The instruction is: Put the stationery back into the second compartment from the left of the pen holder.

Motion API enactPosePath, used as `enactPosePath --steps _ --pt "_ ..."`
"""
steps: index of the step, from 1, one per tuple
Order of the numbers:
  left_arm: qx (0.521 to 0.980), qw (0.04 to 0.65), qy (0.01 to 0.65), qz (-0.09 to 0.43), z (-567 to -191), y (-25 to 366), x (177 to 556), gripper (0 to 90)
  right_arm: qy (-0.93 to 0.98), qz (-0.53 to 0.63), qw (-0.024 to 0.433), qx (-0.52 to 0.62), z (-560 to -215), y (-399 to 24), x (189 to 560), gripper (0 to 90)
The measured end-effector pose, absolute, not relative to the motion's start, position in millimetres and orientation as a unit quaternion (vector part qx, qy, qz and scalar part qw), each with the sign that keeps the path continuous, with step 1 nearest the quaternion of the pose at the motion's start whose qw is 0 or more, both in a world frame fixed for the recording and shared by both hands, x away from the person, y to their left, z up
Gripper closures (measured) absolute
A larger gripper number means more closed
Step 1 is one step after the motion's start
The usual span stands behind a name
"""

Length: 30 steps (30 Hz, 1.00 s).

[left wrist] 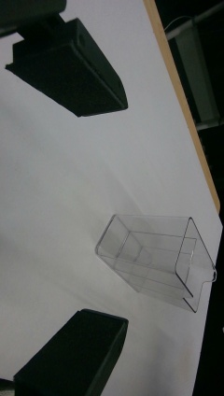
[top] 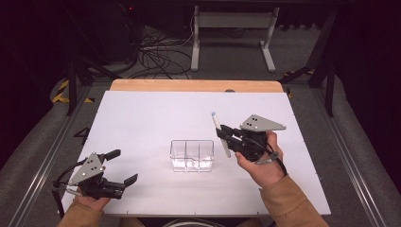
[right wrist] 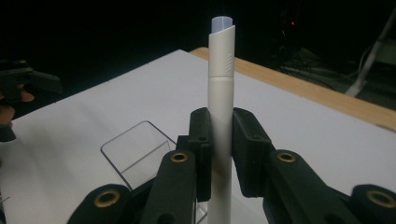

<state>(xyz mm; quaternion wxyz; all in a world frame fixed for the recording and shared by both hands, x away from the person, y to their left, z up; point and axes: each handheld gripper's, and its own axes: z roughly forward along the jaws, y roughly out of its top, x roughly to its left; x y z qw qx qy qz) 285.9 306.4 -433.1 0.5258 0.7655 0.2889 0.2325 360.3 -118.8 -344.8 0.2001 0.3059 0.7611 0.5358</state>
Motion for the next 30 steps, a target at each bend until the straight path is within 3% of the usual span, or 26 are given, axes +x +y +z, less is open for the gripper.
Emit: enactPosePath --steps 15,30 --pt "0.766 0.526 0.290 0.229 -434 306 287 1.5 0.742 0.606 0.239 0.158 -347 -106 359 79.1" --pt "0.765 0.527 0.289 0.230 -433 307 287 1.5 0.712 0.656 0.215 0.131 -355 -84 364 79.0"
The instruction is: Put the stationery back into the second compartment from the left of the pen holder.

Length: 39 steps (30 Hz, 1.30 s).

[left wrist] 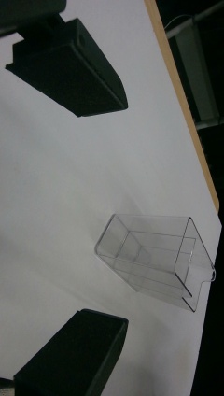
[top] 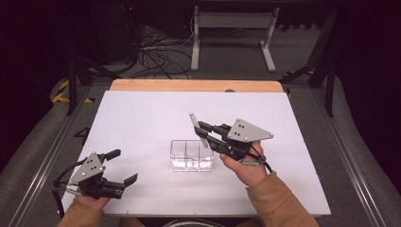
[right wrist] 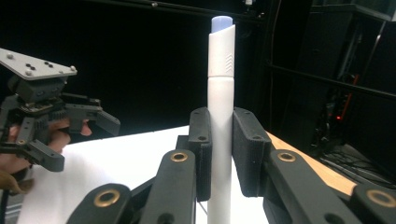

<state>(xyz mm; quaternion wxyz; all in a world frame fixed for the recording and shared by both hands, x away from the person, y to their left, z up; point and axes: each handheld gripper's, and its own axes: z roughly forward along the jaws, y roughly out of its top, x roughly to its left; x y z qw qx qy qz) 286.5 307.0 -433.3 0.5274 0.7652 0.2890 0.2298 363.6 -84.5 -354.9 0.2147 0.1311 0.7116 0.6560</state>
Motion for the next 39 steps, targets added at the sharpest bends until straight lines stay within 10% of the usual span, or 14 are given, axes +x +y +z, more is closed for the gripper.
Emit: enactPosePath --steps 39 --pt "0.765 0.530 0.282 0.233 -433 307 287 1.6 0.720 0.658 0.142 0.167 -410 -58 375 78.9"
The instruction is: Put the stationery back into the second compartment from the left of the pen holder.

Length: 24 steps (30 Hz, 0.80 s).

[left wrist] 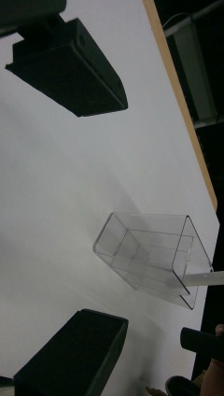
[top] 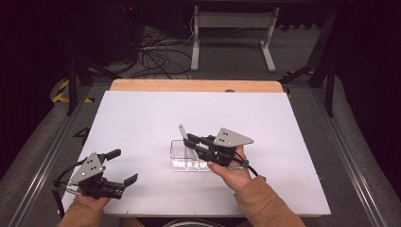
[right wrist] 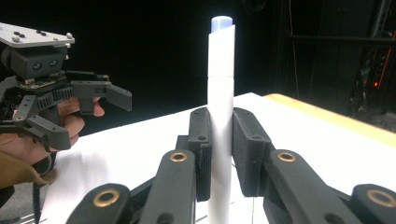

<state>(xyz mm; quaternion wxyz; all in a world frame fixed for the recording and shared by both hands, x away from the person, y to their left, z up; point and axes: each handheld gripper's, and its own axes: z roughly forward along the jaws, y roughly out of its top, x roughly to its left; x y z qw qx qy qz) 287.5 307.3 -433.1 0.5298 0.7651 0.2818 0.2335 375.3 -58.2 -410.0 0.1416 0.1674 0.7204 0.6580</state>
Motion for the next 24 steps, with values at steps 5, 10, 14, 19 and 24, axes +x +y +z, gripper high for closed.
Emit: enactPosePath --steps 5,10,14,19,24 --pt "0.766 0.530 0.283 0.231 -433.2 306.6 287.2 1.5 0.726 0.651 0.128 0.182 -415.8 -59.7 376.6 78.9" --pt "0.765 0.530 0.284 0.231 -433.3 306.6 287.4 1.5 0.732 0.641 0.123 0.193 -419.1 -62.2 377.1 78.9" --pt "0.766 0.529 0.284 0.230 -433.6 306.1 288.1 1.5 0.736 0.636 0.119 0.199 -420.6 -63.3 375.8 78.2" --pt "0.765 0.530 0.284 0.231 -433.4 306.0 288.4 1.5 0.740 0.626 0.140 0.201 -418.8 -64.3 375.0 52.4" --pt "0.766 0.529 0.283 0.231 -433.4 305.9 289.0 1.4 0.743 0.618 0.171 0.191 -411.4 -67.2 371.3 32.9"
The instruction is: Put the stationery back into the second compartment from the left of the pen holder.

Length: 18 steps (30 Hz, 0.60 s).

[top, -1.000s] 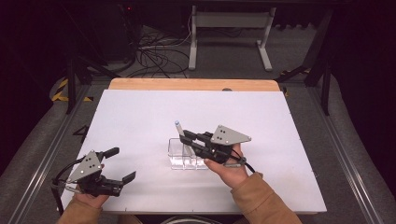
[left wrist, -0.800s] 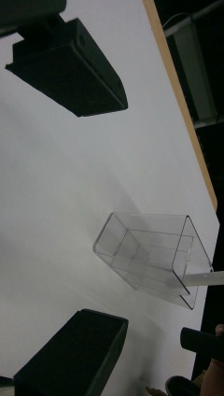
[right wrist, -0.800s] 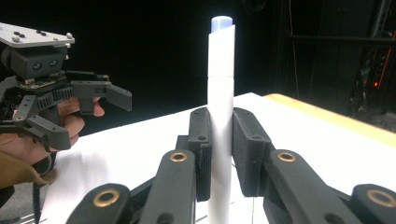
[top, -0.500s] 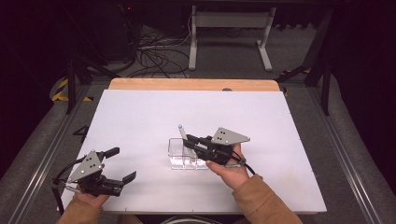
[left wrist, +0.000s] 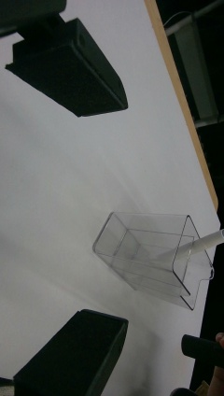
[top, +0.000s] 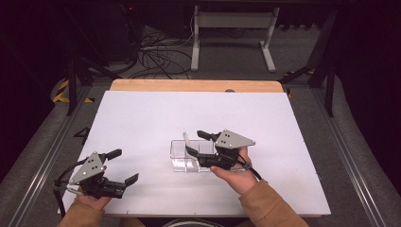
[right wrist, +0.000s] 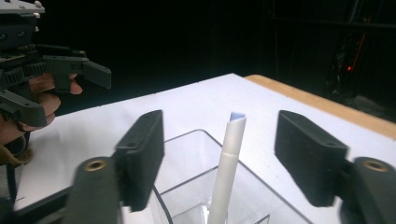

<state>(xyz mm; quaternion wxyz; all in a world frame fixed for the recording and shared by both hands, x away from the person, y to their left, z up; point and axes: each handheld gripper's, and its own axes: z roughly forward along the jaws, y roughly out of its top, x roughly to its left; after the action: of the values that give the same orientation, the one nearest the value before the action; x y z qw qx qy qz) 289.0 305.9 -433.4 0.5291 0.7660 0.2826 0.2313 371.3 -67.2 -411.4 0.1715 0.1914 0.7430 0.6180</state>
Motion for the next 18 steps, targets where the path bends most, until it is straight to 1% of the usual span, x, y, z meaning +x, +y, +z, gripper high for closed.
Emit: enactPosePath --steps 2,6,10,18 --pt "0.766 0.529 0.282 0.231 -433 306 289 1.4 0.740 0.620 0.182 0.185 -408 -69 369 28.5" --pt "0.765 0.531 0.283 0.229 -433 306 289 1.4 0.736 0.624 0.187 0.186 -398 -72 368 23.4" --pt "0.764 0.532 0.284 0.229 -433 306 288 1.4 0.733 0.627 0.190 0.185 -390 -74 367 21.4" --pt "0.764 0.532 0.284 0.229 -433 306 288 1.4 0.733 0.626 0.192 0.185 -386 -77 367 20.9"
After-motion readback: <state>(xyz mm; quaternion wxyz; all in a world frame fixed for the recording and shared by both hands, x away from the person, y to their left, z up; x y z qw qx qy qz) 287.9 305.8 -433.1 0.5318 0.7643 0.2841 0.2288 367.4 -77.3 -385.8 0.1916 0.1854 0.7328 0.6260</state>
